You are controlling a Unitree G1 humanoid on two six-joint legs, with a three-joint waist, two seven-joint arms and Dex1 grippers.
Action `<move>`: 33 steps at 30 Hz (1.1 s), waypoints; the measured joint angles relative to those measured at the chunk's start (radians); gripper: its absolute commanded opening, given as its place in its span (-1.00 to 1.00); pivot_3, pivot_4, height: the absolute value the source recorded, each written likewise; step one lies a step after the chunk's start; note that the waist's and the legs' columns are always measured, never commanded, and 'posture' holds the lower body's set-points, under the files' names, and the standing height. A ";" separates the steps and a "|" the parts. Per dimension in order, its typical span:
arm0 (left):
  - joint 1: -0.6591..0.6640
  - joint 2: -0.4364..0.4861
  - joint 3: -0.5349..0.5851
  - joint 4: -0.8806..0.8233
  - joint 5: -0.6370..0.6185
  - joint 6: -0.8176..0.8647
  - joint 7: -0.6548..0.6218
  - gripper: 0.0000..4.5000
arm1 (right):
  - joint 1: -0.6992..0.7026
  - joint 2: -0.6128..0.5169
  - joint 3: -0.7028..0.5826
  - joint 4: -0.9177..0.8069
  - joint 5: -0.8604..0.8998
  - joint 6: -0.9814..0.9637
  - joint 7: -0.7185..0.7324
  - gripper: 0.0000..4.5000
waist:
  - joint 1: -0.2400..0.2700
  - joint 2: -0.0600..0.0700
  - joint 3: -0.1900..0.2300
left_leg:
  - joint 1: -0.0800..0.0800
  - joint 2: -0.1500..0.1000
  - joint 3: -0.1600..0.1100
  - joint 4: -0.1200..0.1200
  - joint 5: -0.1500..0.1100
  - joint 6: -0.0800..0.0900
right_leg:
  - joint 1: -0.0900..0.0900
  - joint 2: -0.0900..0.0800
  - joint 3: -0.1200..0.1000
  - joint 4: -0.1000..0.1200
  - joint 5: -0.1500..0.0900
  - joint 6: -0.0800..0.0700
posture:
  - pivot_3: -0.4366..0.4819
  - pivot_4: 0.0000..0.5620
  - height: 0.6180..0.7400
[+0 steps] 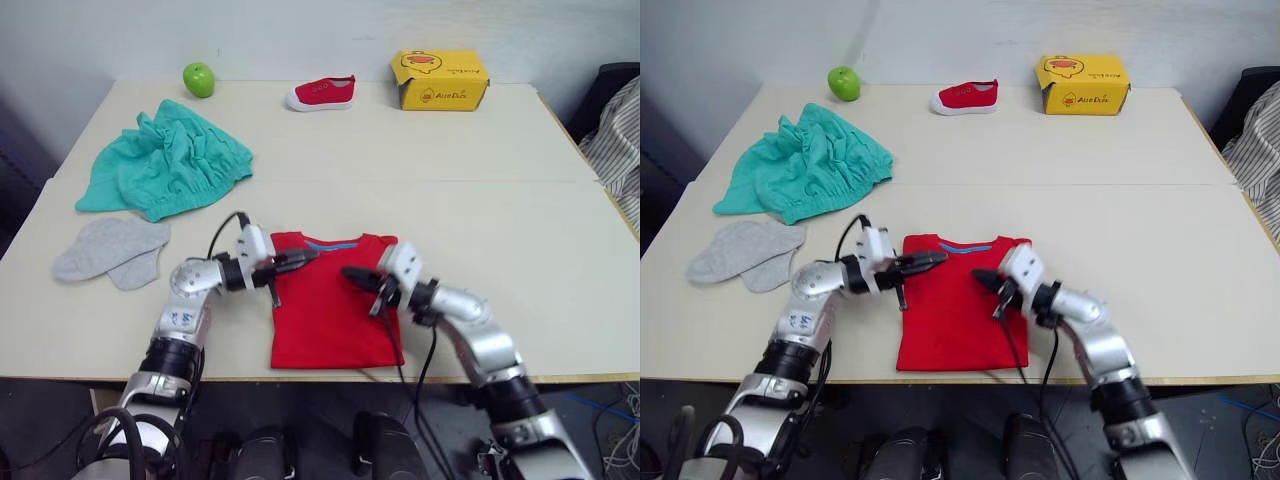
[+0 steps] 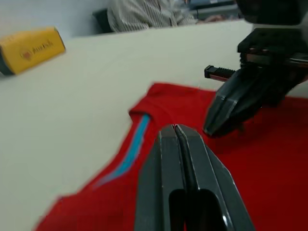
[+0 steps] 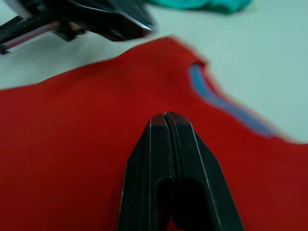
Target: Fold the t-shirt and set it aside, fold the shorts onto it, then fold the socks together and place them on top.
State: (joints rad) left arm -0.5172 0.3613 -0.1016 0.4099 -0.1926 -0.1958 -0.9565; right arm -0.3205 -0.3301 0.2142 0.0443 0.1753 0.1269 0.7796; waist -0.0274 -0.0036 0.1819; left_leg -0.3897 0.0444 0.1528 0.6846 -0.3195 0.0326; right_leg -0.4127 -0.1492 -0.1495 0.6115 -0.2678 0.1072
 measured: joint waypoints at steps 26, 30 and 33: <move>0.070 0.017 0.105 -0.143 -0.098 0.189 0.039 -0.99 | -0.010 0.043 -0.153 0.072 0.100 -0.095 -0.055 -1.00 | -0.002 0.000 -0.001 | 0.002 0.002 0.001 -0.002 0.000 -0.002 | 0.000 0.001 0.002 0.000 0.000 -0.001 | -0.05 -0.47 1.00; 0.154 0.026 0.038 -0.225 -0.091 0.189 -0.022 -0.99 | 0.102 0.061 -0.033 -0.049 0.052 -0.060 -0.053 -1.00 | 0.000 0.000 -0.001 | 0.001 0.001 0.001 -0.002 -0.001 -0.001 | 0.000 0.000 0.002 0.000 0.000 -0.001 | -0.05 -0.47 1.00; 0.217 0.053 0.010 -0.285 -0.083 0.193 -0.043 -0.99 | 0.149 0.057 -0.013 -0.089 0.023 -0.062 -0.060 -1.00 | 0.000 0.000 -0.001 | 0.002 0.002 0.001 -0.002 -0.001 -0.001 | 0.000 0.000 0.002 -0.001 0.000 -0.001 | -0.05 -0.47 1.00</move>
State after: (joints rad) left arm -0.3002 0.4143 -0.0914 0.1254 -0.2751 -0.0028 -0.9998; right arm -0.1718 -0.2727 0.2013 -0.0449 0.1987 0.0651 0.7192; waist -0.0272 -0.0038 0.1810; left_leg -0.3880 0.0460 0.1536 0.6829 -0.3204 0.0311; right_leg -0.4130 -0.1491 -0.1472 0.6109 -0.2682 0.1064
